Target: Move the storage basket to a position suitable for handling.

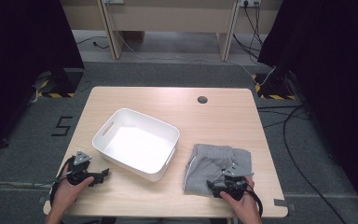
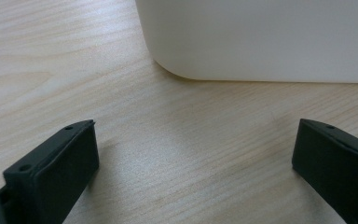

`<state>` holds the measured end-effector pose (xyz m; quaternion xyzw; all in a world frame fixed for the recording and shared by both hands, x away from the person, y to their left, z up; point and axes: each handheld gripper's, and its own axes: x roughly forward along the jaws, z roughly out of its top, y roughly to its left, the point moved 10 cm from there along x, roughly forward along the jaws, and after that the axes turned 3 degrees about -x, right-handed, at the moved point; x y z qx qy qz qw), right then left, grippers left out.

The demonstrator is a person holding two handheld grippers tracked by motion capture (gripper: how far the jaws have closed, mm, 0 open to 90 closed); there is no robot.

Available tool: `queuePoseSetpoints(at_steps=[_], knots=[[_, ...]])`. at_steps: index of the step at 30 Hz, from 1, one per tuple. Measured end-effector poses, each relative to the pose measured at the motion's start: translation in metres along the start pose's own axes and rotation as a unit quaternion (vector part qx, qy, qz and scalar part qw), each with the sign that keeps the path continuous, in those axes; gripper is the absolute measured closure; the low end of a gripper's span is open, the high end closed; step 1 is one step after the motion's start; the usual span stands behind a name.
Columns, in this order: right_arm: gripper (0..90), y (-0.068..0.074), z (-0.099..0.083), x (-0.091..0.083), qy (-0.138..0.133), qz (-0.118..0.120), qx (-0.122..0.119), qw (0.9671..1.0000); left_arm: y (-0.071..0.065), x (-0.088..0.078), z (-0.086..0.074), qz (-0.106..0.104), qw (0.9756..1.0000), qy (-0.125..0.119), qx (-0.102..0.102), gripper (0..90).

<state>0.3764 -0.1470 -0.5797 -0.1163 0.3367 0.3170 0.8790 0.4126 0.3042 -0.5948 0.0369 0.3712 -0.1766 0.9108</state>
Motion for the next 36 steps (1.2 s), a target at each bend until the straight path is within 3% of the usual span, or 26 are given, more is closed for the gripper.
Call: queuePoseSetpoints(at_steps=[8, 20, 27, 32, 36], knots=[[21.7, 0.011, -0.005, -0.006, -0.001, 0.022, -0.021, 0.9996, 0.0, 0.0, 0.0, 0.0, 1.0, 0.0, 0.0, 0.0], [23.9, 0.017, -0.005, -0.012, 0.002, 0.026, -0.022, 0.9994, 0.0, 0.0, 0.0, 0.0, 1.0, 0.0, 0.0, 0.0], [29.6, 0.019, 0.031, -0.028, -0.055, 0.017, -0.04, 0.9975, 0.0, 0.0, 0.0, 0.0, 1.0, 0.0, 0.0, 0.0], [36.7, 0.026, 0.058, -0.027, -0.079, 0.013, -0.078, 0.9937, 0.0, 0.0, 0.0, 0.0, 1.0, 0.0, 0.0, 0.0], [39.9, 0.033, 0.078, -0.02, -0.083, 0.023, -0.086, 0.9925, 0.0, 0.0, 0.0, 0.0, 1.0, 0.0, 0.0, 0.0]])
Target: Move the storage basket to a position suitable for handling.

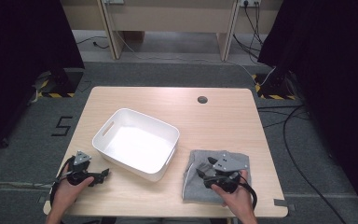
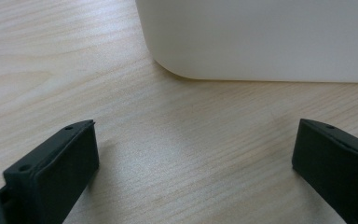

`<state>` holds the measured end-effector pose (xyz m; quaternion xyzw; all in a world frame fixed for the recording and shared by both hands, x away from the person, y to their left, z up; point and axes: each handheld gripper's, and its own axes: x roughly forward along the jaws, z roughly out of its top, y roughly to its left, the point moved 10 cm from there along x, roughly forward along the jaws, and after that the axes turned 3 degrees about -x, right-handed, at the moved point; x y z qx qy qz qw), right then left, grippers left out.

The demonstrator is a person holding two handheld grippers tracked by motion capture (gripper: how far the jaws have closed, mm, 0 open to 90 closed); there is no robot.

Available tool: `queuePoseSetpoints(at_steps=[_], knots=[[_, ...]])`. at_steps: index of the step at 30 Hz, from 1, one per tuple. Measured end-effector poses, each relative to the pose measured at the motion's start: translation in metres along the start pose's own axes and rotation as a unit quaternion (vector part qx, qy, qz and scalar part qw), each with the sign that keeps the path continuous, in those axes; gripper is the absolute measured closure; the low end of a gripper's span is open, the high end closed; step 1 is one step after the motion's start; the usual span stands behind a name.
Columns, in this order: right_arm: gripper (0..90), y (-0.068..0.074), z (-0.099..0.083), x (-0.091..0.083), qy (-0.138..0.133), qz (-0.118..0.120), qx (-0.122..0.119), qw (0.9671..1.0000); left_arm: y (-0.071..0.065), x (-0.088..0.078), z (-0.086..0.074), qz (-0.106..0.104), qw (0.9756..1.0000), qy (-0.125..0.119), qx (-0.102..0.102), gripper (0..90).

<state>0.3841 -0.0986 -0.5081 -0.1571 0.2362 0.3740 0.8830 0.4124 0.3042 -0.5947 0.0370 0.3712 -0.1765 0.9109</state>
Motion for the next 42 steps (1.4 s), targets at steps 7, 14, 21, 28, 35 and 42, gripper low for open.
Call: queuePoseSetpoints(at_steps=[7, 14, 21, 28, 35, 42], knots=[[42.8, 0.013, 0.03, 0.028, 0.0, 0.021, -0.024, 0.9995, 0.0, 0.0, 0.0, 0.0, 1.0, 0.0, 0.0, 0.0], [48.7, 0.017, 0.065, 0.047, -0.01, 0.033, -0.027, 0.9991, 0.0, 0.0, 0.0, 0.0, 1.0, 0.0, 0.0, 0.0], [57.3, 0.011, 0.086, 0.07, -0.003, 0.034, -0.028, 0.999, 0.0, 0.0, 0.0, -0.001, 1.0, 0.0, 0.0, 0.0], [61.6, -0.007, 0.09, 0.1, 0.016, 0.015, -0.014, 0.9997, 0.0, 0.0, 0.0, -0.001, 1.0, 0.0, 0.001, 0.0], [64.3, -0.019, 0.093, 0.119, 0.029, -0.009, -0.002, 0.9995, -0.001, -0.001, -0.001, -0.002, 1.0, 0.0, 0.002, 0.0], [62.8, -0.03, 0.086, 0.121, 0.057, -0.045, -0.013, 0.9973, -0.001, -0.001, -0.001, -0.002, 1.0, 0.0, 0.002, 0.0]])
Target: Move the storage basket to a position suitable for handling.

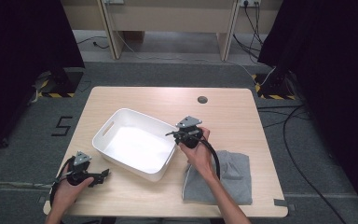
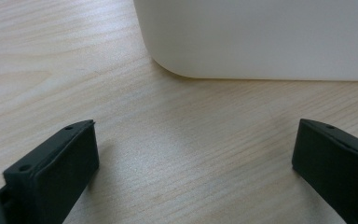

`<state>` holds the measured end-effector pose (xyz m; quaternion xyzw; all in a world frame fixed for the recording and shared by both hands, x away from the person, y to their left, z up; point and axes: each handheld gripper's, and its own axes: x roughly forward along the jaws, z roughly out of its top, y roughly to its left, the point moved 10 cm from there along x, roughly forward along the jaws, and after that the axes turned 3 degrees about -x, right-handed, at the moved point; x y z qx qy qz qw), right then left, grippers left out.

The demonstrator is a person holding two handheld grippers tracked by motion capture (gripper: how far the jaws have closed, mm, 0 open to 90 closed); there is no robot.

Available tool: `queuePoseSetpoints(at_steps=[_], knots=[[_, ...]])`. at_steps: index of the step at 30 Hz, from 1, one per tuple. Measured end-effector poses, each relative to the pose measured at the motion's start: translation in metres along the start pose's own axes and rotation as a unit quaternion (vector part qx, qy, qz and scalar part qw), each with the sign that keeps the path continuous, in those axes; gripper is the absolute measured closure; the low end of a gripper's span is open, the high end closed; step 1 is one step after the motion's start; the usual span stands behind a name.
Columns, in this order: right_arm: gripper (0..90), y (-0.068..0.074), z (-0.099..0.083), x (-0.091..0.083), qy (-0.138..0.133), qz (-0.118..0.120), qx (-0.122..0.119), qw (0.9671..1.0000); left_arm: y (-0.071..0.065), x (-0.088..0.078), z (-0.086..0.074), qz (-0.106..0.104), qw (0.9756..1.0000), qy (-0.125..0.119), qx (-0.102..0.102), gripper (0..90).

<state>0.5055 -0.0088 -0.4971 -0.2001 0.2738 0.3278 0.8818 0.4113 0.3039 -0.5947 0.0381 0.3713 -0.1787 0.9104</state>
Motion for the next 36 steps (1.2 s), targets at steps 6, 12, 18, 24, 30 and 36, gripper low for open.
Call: queuePoseSetpoints(at_steps=[6, 12, 18, 24, 30, 36], knots=[[72.4, 0.0, 0.0, 0.01, 0.005, 0.027, 0.009, 0.9996, 0.0, 0.0, 0.0, 0.001, 1.0, 0.0, 0.0, 0.0], [83.5, -0.013, 0.007, 0.029, 0.023, 0.048, -0.002, 0.9986, 0.0, 0.0, 0.0, 0.0, 1.0, -0.001, -0.001, 0.0], [82.2, -0.028, 0.012, 0.038, 0.036, 0.048, -0.007, 0.9982, 0.0, 0.0, 0.0, 0.0, 1.0, 0.0, 0.0, 0.0], [74.0, -0.05, 0.02, 0.051, 0.047, 0.025, -0.01, 0.9985, 0.0, 0.0, 0.0, 0.0, 1.0, 0.0, 0.001, 0.0], [57.8, -0.053, 0.03, 0.034, 0.014, 0.014, 0.004, 0.9998, 0.0, 0.0, 0.0, 0.0, 1.0, 0.001, 0.001, 0.0], [45.2, -0.034, 0.02, 0.009, -0.002, 0.016, 0.024, 0.9996, 0.0, -0.002, 0.002, 0.002, 0.9999, -0.012, 0.0, 4.4]])
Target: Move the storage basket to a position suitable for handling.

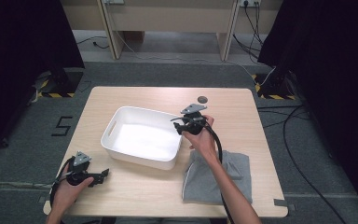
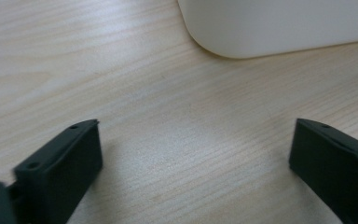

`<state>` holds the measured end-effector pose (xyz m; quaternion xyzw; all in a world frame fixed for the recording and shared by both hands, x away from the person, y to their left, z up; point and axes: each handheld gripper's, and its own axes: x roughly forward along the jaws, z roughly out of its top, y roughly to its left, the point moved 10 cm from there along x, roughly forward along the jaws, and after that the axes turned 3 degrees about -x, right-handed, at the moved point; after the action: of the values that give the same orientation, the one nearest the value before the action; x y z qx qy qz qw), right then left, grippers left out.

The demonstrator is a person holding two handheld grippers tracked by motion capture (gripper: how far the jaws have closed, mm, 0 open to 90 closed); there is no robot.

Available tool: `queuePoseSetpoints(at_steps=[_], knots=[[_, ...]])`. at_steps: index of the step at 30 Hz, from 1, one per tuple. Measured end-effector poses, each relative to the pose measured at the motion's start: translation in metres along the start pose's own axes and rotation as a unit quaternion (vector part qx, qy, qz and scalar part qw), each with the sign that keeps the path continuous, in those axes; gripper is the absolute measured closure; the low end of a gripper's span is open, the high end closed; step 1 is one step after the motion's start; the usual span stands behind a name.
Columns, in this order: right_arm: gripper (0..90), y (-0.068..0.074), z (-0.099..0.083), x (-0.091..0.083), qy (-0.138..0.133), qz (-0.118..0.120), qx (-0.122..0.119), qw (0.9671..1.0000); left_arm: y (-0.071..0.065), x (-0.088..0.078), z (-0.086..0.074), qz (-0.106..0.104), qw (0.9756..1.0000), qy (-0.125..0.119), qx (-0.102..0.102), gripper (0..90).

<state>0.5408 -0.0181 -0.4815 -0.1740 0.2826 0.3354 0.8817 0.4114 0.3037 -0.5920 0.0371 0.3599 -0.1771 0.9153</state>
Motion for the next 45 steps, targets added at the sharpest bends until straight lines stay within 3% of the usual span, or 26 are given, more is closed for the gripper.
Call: queuePoseSetpoints(at_steps=[2, 4, 5, 8, 13, 16, 21, 23, 26, 28, 30, 33, 36, 41, 45], knots=[[43.0, 0.005, -0.006, -0.006, -0.002, 0.003, 0.01, 0.9999, -0.001, -0.001, 0.004, 0.001, 0.9998, -0.016, 0.006, 20.4], [42.1, 0.011, -0.011, -0.008, 0.001, 0.011, 0.016, 0.9998, -0.001, 0.001, 0.006, 0.011, 0.9996, -0.017, 0.018, 13.2], [42.0, 0.014, -0.014, -0.009, 0.006, 0.016, 0.018, 0.9997, -0.004, 0.002, 0.009, 0.007, 0.9994, -0.021, 0.025, 17.1], [45.5, 0.019, -0.025, -0.004, 0.035, 0.014, 0.005, 0.9993, -0.009, 0.005, 0.019, 0.006, 0.999, -0.029, 0.032, 15.4], [52.4, 0.009, -0.022, 0.002, 0.036, 0.003, 0.007, 0.9993, -0.013, 0.009, 0.042, -0.006, 0.9982, -0.057, 0.02, 15.4], [57.3, 0.004, -0.017, 0.006, 0.041, 0.001, -0.008, 0.9991, -0.017, 0.013, 0.047, -0.013, 0.9977, -0.052, 0.04, 15.9], [64.8, -0.008, -0.008, 0.016, 0.042, 0.007, 0.002, 0.9991, -0.031, 0.013, 0.055, -0.025, 0.9962, -0.059, 0.059, 21.4], [68.1, -0.012, -0.005, 0.018, 0.041, -0.001, -0.011, 0.9991, -0.036, 0.016, 0.057, -0.022, 0.9958, -0.056, 0.069, 21.4], [69.0, -0.018, -0.002, 0.023, 0.041, -0.014, -0.029, 0.9986, -0.04, 0.019, 0.059, -0.018, 0.996, -0.056, 0.067, 19.8], [69.8, -0.022, -0.002, 0.025, 0.039, -0.014, -0.022, 0.9989, -0.042, 0.02, 0.06, -0.015, 0.9962, -0.055, 0.065, 20.5], [70.0, -0.027, -0.001, 0.028, 0.03, -0.014, -0.031, 0.999, -0.045, 0.02, 0.061, -0.009, 0.9964, -0.054, 0.065, 21.3], [69.8, -0.032, 0.0, 0.029, 0.018, -0.01, -0.024, 0.9995, -0.05, 0.021, 0.061, -0.004, 0.9966, -0.05, 0.065, 22.6], [59.6, -0.034, -0.001, 0.028, 0.011, -0.014, -0.008, 0.9998, -0.057, 0.022, 0.064, -0.014, 0.9967, -0.053, 0.06, 26.5], [53.6, -0.037, -0.004, 0.008, 0.014, -0.054, -0.018, 0.9983, -0.061, 0.024, 0.066, -0.015, 0.9972, -0.05, 0.054, 25.9], [51.4, -0.034, -0.016, 0.006, 0.025, -0.021, 0.018, 0.9993, -0.066, 0.025, 0.068, -0.021, 0.9971, -0.05, 0.053, 27.3]])
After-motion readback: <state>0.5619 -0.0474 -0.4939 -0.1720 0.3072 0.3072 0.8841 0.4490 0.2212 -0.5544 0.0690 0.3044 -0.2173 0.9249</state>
